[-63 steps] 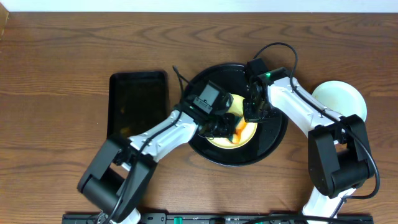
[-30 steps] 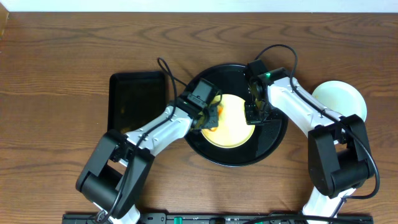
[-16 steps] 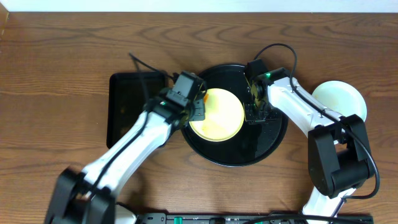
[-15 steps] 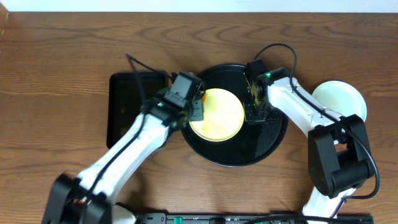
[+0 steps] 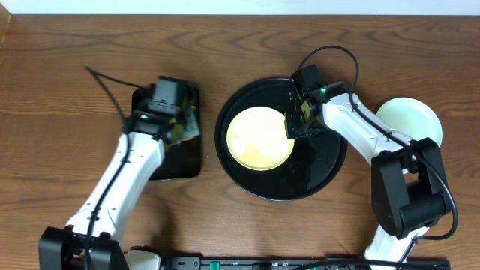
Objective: Clean dirty plates on tray and stack at the side
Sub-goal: 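Return the sponge to the black rectangular tray with the left gripper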
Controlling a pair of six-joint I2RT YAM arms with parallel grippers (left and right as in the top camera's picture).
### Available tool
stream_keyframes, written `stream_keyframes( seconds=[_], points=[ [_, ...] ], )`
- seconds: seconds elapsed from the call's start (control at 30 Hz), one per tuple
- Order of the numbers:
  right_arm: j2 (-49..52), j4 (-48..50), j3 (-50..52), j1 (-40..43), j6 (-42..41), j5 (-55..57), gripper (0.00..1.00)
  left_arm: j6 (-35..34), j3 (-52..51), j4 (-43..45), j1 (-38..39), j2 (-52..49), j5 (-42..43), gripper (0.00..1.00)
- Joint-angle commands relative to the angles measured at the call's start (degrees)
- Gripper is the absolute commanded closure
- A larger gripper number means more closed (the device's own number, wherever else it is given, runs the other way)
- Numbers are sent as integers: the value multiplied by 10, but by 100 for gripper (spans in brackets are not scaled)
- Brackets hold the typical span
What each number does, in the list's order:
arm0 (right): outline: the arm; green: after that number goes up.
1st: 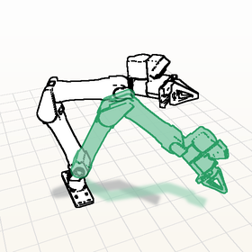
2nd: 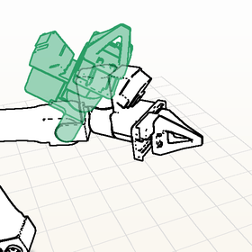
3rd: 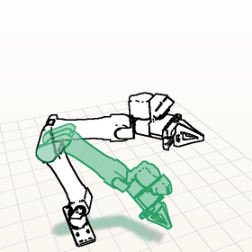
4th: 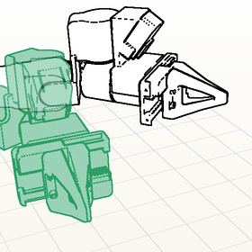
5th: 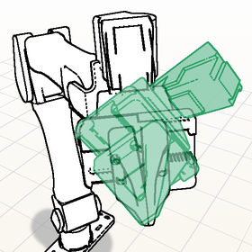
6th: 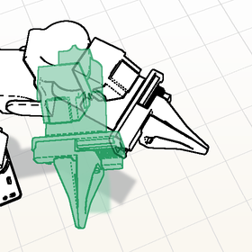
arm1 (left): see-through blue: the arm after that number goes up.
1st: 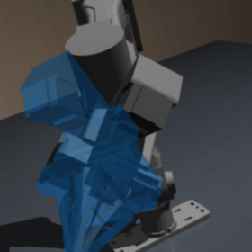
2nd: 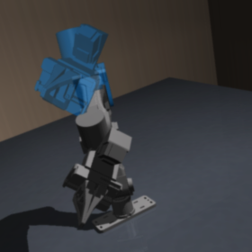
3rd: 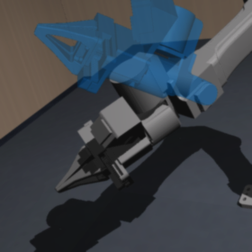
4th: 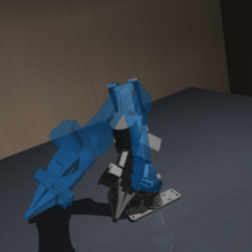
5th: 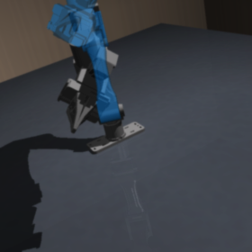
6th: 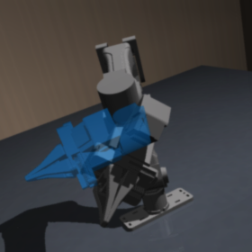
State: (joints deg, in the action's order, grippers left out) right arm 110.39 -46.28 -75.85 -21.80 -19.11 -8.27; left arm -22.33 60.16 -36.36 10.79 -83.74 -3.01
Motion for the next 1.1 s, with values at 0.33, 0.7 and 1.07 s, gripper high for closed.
stream_keyframes(
  seconds=[0.33,0.7,1.07],
  points=[
    [-6,-16,2,-8,-1,-32,59,112,0,50,-155,-157,278,92],
    [-6,-28,2,-8,-1,-32,63,126,1,19,-233,-176,156,92],
    [-6,-30,2,-8,5,-32,65,129,1,5,-195,-81,98,92]
  ],
)
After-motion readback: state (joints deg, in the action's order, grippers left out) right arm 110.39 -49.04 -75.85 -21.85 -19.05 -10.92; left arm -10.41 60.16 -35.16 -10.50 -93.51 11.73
